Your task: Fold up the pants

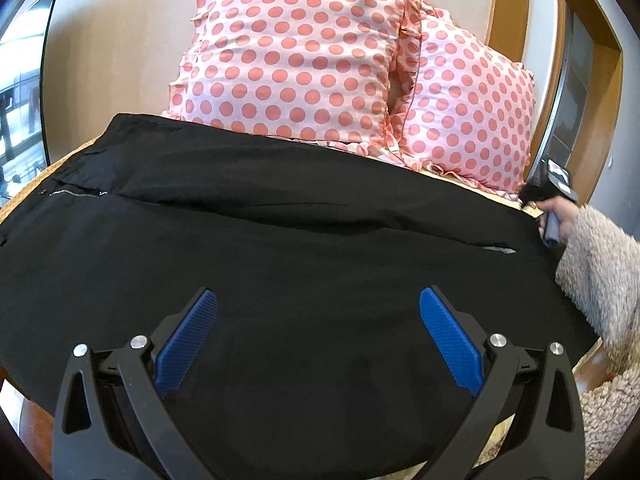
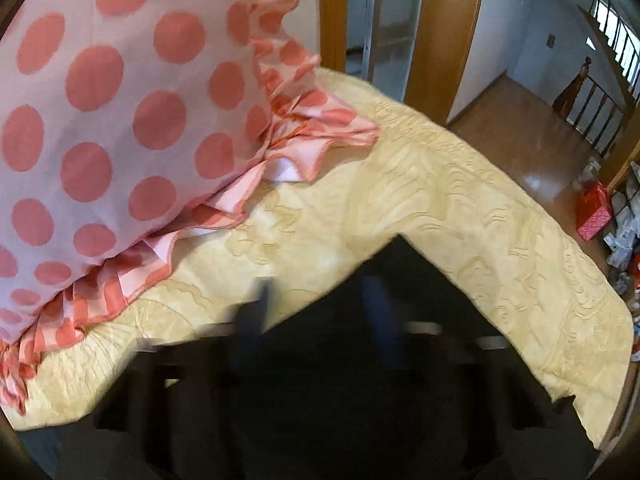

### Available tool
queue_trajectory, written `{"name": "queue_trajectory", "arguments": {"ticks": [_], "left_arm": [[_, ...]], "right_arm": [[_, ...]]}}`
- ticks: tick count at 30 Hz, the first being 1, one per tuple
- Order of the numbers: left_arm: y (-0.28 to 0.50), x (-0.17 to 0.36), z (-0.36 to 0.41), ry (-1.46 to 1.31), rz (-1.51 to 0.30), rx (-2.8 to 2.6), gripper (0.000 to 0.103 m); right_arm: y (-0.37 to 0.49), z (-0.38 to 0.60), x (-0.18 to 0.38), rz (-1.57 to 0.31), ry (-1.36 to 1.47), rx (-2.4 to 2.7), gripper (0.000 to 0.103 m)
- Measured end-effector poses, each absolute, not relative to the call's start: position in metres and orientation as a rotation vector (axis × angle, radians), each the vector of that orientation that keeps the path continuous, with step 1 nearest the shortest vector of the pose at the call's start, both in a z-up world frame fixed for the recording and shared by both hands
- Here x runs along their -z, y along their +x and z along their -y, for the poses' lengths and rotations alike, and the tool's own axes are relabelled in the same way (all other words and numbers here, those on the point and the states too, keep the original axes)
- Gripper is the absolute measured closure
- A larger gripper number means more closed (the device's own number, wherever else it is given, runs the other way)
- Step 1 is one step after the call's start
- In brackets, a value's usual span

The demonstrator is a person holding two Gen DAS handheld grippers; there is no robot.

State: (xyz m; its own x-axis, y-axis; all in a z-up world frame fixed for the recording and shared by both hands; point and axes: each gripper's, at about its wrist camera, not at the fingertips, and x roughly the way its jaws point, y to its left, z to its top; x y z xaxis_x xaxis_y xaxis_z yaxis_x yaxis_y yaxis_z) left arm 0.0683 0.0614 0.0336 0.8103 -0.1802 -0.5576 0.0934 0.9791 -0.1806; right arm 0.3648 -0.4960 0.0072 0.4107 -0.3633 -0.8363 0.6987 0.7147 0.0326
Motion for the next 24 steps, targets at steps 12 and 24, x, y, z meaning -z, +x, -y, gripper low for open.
{"name": "queue_trajectory", "arguments": {"ticks": [12, 24], "left_arm": [[0.055, -0.046, -0.069, -0.228, -0.538, 0.125, 0.002], [0.053, -0.063, -0.074, -0.213, -0.504, 0.062, 0.002]], "right_arm": [[0.215, 0.501, -0.053, -0.582, 0.689, 0.195, 0.1], [0.081, 0.475, 0.003, -0.597, 0.946, 0.056, 0.098]]}}
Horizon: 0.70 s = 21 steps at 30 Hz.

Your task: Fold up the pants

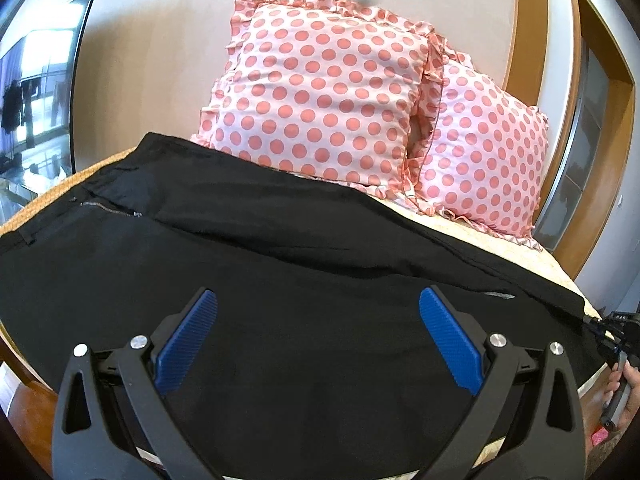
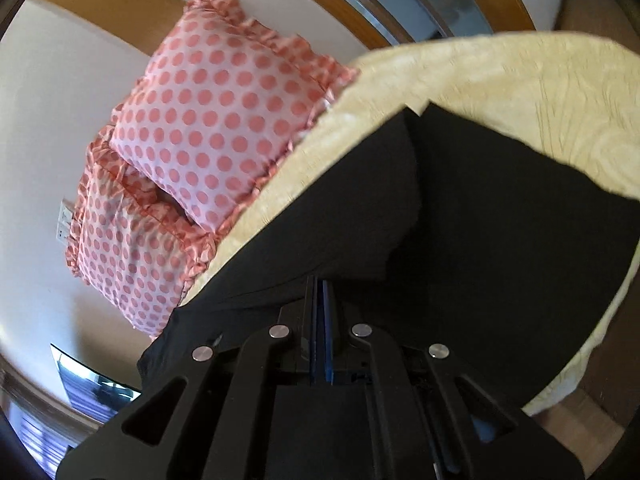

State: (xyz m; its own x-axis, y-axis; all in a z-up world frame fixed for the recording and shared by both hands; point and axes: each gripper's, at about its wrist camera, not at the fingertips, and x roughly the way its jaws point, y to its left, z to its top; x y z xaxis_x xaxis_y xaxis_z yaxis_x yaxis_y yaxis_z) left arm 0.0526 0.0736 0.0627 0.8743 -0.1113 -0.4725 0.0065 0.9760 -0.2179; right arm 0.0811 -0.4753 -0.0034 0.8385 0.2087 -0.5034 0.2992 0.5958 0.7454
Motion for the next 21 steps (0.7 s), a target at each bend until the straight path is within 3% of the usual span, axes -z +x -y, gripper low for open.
{"name": "queue_trajectory", "arguments": {"ticks": [1, 2, 3, 5, 7, 8, 10, 12, 21], "left_arm": [[0.052, -0.064, -0.074, -0.216, -0.504, 0.059, 0.002], [0.052, -0.065, -0.074, -0.22, -0.505, 0.057, 0.002], [0.051, -0.066, -0.077, -0.229, -0.509, 0.05, 0.002], [0.051, -0.066, -0.083, -0.246, -0.516, 0.034, 0.002], [0.054, -0.066, -0.089, -0.259, -0.531, 0.022, 0.002], [0.056, -0.066, -0.092, -0.264, -0.537, 0.018, 0.002], [0.06, -0.067, -0.101, -0.287, -0.541, 0.037, 0.002], [0.064, -0.069, -0.107, -0.316, -0.53, 0.063, 0.002], [0.115, -0.101, -0.143, -0.372, -0.554, 0.047, 0.002]], "right_arm": [[0.081, 0.478, 0.006, -0.606, 0.976, 0.059, 0.096], [0.079, 0.479, 0.008, -0.619, 1.006, 0.056, 0.086], [0.078, 0.48, 0.01, -0.622, 1.029, 0.048, 0.067], [0.076, 0.484, 0.011, -0.6, 1.053, 0.049, 0.048], [0.077, 0.486, 0.01, -0.58, 1.062, 0.046, 0.047], [0.078, 0.487, 0.011, -0.57, 1.072, 0.048, 0.048], [0.084, 0.49, 0.015, -0.575, 1.08, 0.066, 0.06], [0.092, 0.49, 0.02, -0.588, 1.08, 0.054, 0.1], [0.04, 0.523, -0.004, -0.356, 1.081, -0.082, 0.1]]}}
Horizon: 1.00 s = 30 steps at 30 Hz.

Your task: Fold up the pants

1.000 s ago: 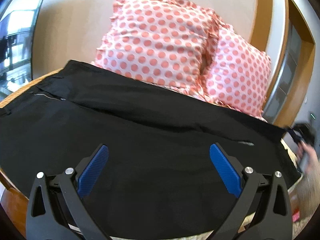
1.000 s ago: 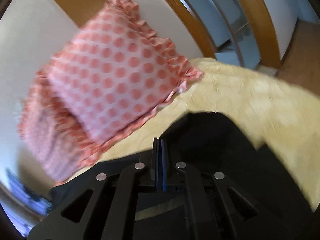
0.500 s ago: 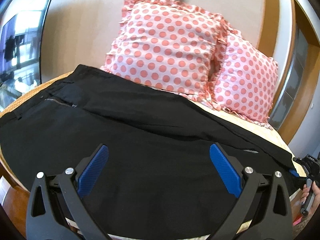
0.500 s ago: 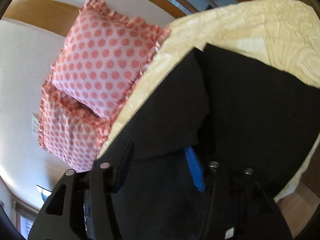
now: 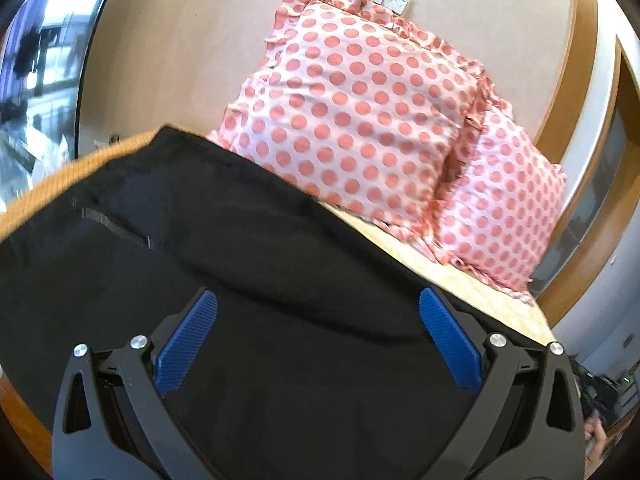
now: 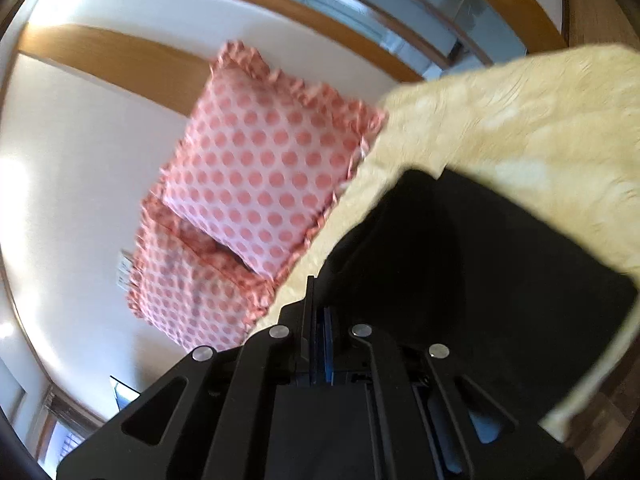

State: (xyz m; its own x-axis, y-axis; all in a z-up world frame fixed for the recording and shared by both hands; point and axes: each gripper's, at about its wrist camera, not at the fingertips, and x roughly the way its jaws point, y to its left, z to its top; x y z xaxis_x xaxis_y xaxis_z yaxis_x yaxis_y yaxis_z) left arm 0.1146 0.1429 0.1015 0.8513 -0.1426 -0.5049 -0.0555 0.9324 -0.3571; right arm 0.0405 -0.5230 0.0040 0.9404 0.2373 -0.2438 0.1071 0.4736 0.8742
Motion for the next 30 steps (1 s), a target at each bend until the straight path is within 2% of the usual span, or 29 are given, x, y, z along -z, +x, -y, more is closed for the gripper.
{"name": "queue_trajectory", "arguments": {"ticks": [6, 9, 16, 17, 18, 19, 20, 21, 26, 30], "left_arm": [[0.198, -0.109, -0.16, -0.466, -0.726, 0.078, 0.003], [0.251, -0.105, -0.17, -0.522, -0.802, 0.027, 0.01], [0.364, -0.074, -0.194, -0.439, -0.967, -0.239, 0.022], [0.371, -0.069, -0.201, -0.45, -0.978, -0.258, 0.026], [0.377, -0.065, -0.206, -0.463, -0.986, -0.277, 0.041], [0.382, -0.059, -0.216, -0.486, -0.996, -0.297, 0.066], [0.381, -0.055, -0.224, -0.522, -0.999, -0.291, 0.081], [0.379, -0.054, -0.229, -0.555, -0.997, -0.278, 0.088], [0.309, -0.088, -0.253, -0.644, -0.854, -0.188, 0.091], [0.193, -0.125, -0.257, -0.639, -0.695, -0.128, 0.089]], "right_arm": [[0.021, 0.531, 0.014, -0.386, 1.121, -0.062, 0.1], [0.021, 0.531, 0.018, -0.389, 1.136, -0.058, 0.1], [0.024, 0.529, 0.01, -0.388, 1.108, -0.055, 0.1], [0.024, 0.529, 0.009, -0.389, 1.104, -0.054, 0.1], [0.025, 0.529, 0.009, -0.39, 1.1, -0.053, 0.1], [0.026, 0.529, 0.008, -0.393, 1.094, -0.05, 0.1], [0.028, 0.529, 0.007, -0.394, 1.09, -0.048, 0.1], [0.03, 0.529, 0.007, -0.397, 1.084, -0.049, 0.1], [0.047, 0.537, -0.007, -0.397, 1.026, -0.039, 0.1], [0.044, 0.548, -0.025, -0.345, 0.993, -0.028, 0.1]]}}
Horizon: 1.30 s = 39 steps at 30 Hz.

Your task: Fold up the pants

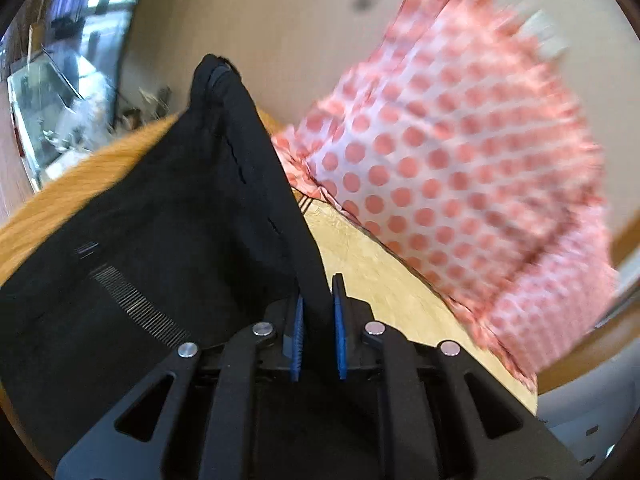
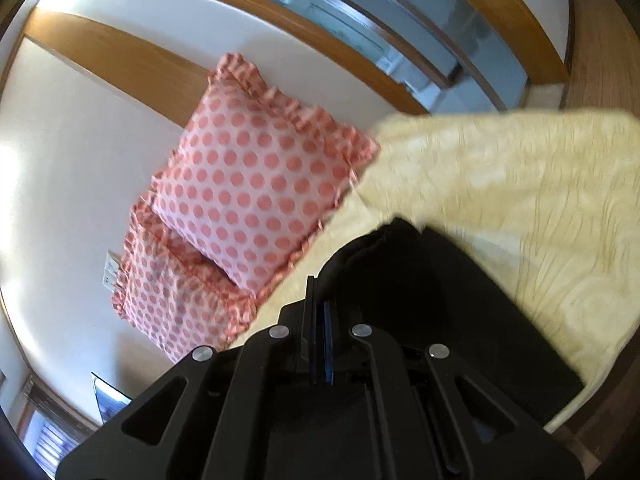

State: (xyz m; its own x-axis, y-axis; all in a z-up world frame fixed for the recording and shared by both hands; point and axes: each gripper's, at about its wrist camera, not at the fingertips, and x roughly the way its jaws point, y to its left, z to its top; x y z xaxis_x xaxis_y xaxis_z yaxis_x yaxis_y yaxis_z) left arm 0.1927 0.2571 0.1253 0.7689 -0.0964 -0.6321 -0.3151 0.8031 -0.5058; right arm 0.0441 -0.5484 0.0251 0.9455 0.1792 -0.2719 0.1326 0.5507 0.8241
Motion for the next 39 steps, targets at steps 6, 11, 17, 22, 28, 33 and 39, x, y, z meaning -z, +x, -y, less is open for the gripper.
{"name": "queue_trajectory", "arguments": {"ticks": [6, 11, 17, 22, 28, 33, 39], "left_arm": [[0.037, -0.075, -0.259, -0.636, -0.695, -0.24, 0.087], [0.007, -0.047, -0.254, -0.626, -0.715, -0.264, 0.088], [0.012, -0.048, -0.257, -0.626, -0.691, -0.27, 0.075], [0.017, -0.047, -0.26, -0.655, -0.691, -0.256, 0.075], [0.012, -0.046, -0.267, -0.65, -0.678, -0.251, 0.095], [-0.009, -0.055, -0.27, -0.65, -0.624, -0.256, 0.098], [-0.026, -0.042, -0.266, -0.642, -0.642, -0.278, 0.098]], "right_arm": [[0.035, 0.558, -0.014, -0.387, 1.01, 0.033, 0.1], [0.03, 0.557, -0.002, -0.412, 1.042, 0.05, 0.1], [0.023, 0.561, 0.007, -0.452, 1.092, 0.073, 0.1], [-0.001, 0.561, -0.012, -0.386, 1.077, 0.097, 0.1], [-0.017, 0.563, 0.013, -0.447, 1.123, 0.141, 0.1], [-0.016, 0.557, 0.007, -0.457, 1.084, 0.148, 0.1], [-0.022, 0.558, 0.018, -0.485, 1.102, 0.17, 0.1]]}}
